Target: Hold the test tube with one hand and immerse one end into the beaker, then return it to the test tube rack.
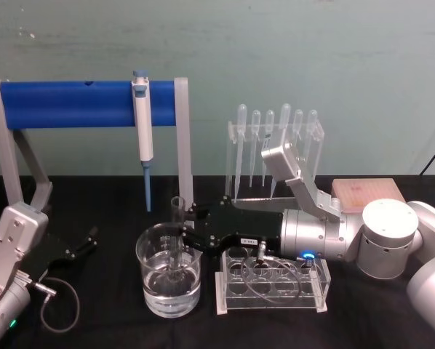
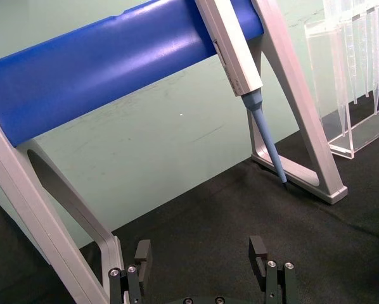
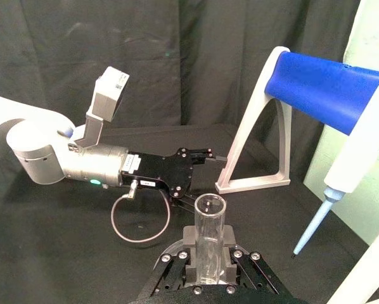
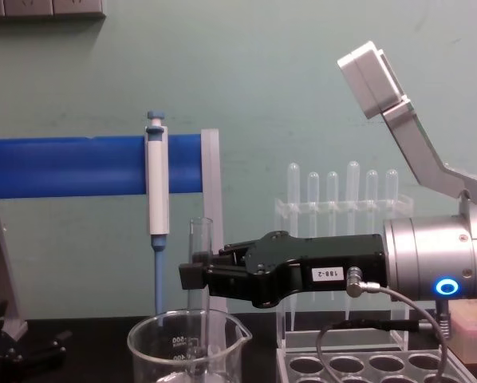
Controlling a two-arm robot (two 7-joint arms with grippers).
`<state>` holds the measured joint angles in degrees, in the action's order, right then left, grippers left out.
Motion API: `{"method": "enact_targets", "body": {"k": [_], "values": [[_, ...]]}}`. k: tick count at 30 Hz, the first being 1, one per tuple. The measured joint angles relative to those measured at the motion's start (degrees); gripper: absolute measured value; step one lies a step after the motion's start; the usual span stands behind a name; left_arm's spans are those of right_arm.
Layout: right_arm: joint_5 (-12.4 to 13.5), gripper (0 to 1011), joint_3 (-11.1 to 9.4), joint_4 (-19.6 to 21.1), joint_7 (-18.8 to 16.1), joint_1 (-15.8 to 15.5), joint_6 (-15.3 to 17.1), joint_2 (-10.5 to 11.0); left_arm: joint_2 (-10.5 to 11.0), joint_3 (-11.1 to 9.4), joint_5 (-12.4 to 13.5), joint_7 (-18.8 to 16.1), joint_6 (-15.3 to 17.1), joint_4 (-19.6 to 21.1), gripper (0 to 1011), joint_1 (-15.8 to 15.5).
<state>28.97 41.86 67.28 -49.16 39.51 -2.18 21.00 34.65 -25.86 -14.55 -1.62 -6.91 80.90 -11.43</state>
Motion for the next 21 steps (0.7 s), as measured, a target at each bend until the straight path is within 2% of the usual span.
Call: {"method": "enact_targets", "body": {"k": [21], "values": [[0.0, 224, 0.0, 0.0, 0.0, 0.0, 0.0, 0.0, 0.0, 0.0, 0.0, 0.0, 0.0, 0.0, 1000, 0.0]]}}
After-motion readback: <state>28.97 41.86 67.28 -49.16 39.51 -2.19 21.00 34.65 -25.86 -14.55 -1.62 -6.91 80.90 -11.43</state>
